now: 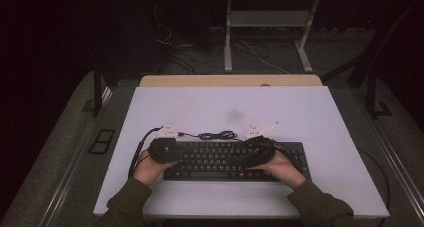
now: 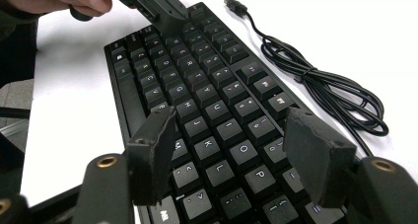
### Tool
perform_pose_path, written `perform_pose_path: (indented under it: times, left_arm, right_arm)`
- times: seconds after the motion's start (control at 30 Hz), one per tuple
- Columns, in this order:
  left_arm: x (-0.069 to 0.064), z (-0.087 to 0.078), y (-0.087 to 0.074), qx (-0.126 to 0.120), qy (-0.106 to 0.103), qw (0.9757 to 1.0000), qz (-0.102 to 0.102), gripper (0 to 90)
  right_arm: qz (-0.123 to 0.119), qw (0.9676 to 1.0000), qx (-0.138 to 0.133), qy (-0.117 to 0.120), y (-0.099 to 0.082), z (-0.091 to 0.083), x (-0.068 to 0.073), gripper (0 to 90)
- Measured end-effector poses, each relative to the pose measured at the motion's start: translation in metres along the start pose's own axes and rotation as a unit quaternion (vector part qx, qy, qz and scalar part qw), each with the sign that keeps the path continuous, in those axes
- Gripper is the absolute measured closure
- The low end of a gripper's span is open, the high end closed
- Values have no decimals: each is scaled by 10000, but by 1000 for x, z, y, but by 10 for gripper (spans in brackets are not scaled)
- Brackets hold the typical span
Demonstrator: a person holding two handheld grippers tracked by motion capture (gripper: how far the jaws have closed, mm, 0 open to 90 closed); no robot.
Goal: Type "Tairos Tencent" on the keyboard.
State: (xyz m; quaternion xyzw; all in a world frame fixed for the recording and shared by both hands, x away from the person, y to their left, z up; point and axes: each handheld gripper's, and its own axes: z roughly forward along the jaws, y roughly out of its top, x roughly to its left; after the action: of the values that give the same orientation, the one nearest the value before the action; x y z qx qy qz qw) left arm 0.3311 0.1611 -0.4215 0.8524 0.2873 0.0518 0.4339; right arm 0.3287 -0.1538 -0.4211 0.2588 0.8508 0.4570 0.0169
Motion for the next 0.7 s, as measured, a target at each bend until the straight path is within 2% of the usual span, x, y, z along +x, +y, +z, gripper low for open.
perform_pose_path:
  times: [0.3,0.7]
  left_arm:
    - [1,9,-1,189,15,9998,32,889]
    - [1,13,-3,304,18,9995,87,889]
  right_arm:
    - [-7,10000,7,-1,0,0,0,365]
    - [4,10000,3,-7,0,0,-1,365]
